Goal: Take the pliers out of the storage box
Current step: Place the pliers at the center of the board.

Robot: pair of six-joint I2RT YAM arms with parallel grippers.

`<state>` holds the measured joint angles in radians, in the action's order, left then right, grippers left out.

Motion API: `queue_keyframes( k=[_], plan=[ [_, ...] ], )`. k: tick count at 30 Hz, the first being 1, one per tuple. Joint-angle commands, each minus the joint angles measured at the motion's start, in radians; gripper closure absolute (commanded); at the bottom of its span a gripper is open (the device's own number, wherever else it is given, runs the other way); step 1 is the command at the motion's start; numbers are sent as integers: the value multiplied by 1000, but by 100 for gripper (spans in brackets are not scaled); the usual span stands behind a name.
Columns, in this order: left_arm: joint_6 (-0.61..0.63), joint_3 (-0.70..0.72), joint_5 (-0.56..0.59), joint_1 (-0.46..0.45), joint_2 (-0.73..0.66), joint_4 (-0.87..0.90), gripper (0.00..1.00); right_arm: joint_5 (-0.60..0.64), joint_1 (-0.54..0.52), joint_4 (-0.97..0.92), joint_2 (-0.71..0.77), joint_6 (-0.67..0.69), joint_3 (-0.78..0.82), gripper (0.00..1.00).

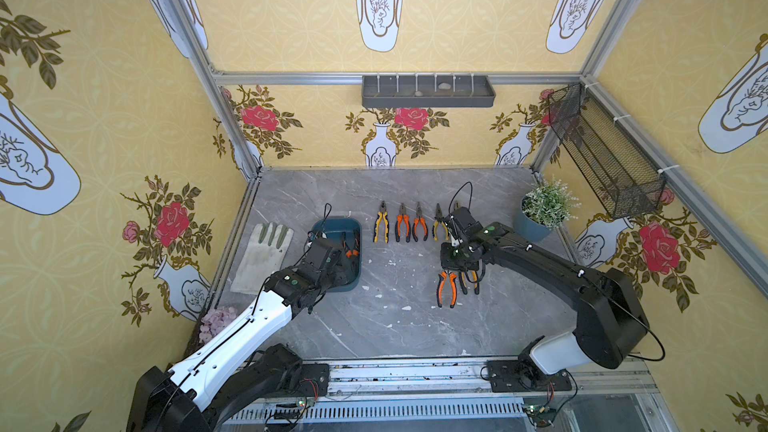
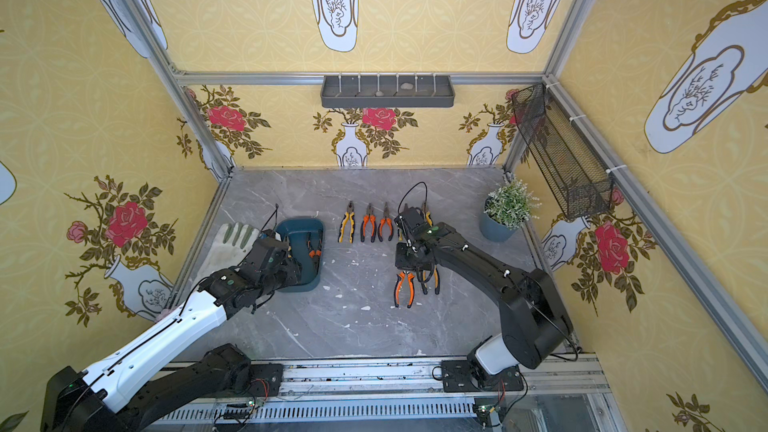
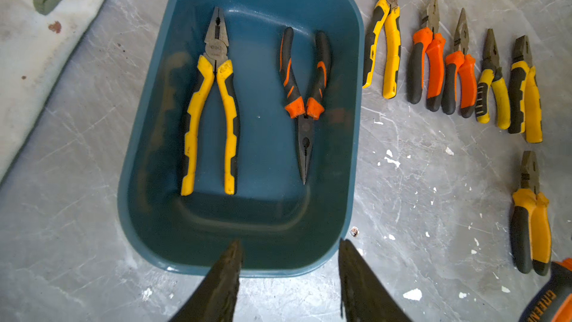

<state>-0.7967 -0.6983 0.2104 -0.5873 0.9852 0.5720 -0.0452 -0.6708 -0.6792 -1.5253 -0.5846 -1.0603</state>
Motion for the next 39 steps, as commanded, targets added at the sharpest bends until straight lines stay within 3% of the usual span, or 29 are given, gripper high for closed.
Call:
queue_keyframes(
  k=[1,16,39],
  plan=[
    [6,-3,-16,4,15,-16,45,8,5,20,-48,35,-23,100],
    [-1,31,3,11,-29,-16,42,42,40,38,-273,124,-71,97],
    [4,66,11,21,-63,-4,41,65,80,52,-383,135,-167,94]
  ],
)
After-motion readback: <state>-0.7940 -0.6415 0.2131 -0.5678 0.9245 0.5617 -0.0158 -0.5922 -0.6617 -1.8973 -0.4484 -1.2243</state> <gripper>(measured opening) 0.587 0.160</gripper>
